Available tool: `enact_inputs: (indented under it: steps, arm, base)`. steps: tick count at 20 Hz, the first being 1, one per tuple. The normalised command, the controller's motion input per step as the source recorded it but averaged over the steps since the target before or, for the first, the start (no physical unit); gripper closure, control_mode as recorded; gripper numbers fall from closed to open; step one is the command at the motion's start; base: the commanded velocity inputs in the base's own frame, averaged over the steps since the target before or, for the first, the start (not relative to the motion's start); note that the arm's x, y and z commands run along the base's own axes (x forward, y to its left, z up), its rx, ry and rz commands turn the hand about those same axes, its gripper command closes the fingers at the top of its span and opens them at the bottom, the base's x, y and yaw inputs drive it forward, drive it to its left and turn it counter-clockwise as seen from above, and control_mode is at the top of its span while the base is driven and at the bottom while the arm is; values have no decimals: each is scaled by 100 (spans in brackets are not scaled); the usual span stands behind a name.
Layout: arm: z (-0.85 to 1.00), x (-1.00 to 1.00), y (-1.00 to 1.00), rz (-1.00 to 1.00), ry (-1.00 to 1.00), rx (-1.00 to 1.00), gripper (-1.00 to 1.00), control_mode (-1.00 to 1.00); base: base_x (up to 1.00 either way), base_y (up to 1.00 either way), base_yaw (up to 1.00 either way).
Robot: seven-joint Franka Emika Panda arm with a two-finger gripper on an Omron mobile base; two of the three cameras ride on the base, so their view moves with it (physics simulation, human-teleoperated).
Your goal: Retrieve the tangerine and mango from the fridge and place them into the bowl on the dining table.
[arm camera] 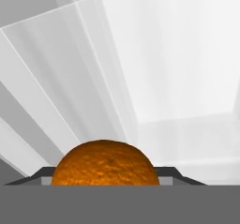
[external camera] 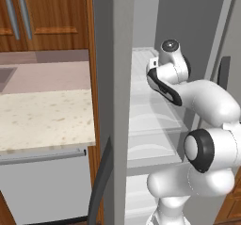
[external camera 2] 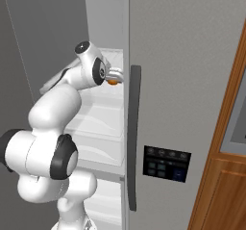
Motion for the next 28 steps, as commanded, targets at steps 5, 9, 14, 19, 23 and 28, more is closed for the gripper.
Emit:
enact_inputs:
  steps: [5,9,14,19,23,28]
  arm:
    - [-70,0,-22,0,4,-1,100,-100]
    - [-39,-15,-13,0,-1,0,100,-100]
    - [0,-89,-2,1,-11,1,100,-100]
    - [18,-100,7,6,-13,2,100,-100]
    - [51,-100,19,14,-2,0,100,-100]
    - [63,-100,23,20,0,0,100,-100]
  base:
    - [0,0,0]
    - [0,0,0]
    - [0,0,0]
    - [0,0,0]
    - [0,0,0]
    - [0,0,0]
